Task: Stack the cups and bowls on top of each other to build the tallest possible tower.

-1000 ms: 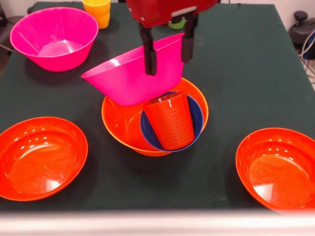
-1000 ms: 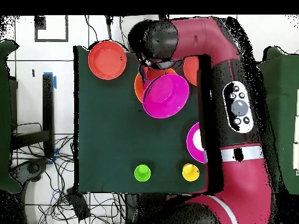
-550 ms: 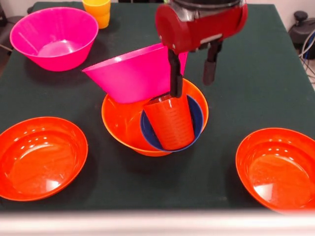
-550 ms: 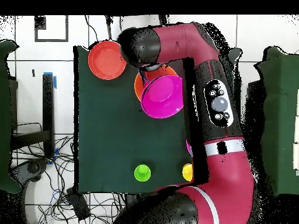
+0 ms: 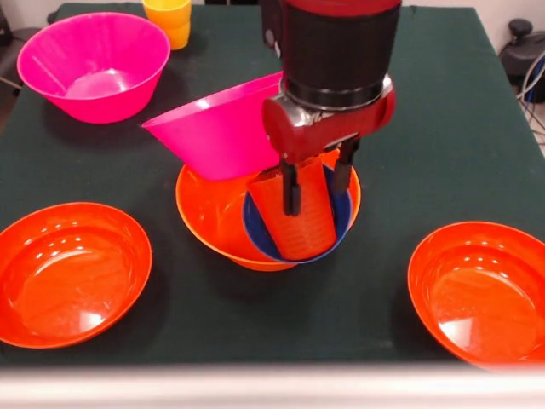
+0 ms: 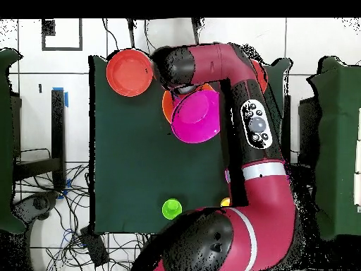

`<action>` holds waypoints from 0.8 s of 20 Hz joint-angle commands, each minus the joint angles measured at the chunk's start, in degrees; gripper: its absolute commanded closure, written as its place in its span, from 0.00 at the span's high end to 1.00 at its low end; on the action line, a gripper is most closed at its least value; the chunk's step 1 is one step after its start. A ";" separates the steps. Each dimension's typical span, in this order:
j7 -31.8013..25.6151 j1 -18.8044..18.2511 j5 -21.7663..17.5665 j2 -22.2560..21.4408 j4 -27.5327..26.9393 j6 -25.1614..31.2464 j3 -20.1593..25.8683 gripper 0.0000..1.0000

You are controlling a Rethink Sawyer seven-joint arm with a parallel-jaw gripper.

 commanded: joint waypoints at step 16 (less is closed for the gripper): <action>-11.35 -6.27 -4.55 3.59 2.64 -1.23 -4.37 1.00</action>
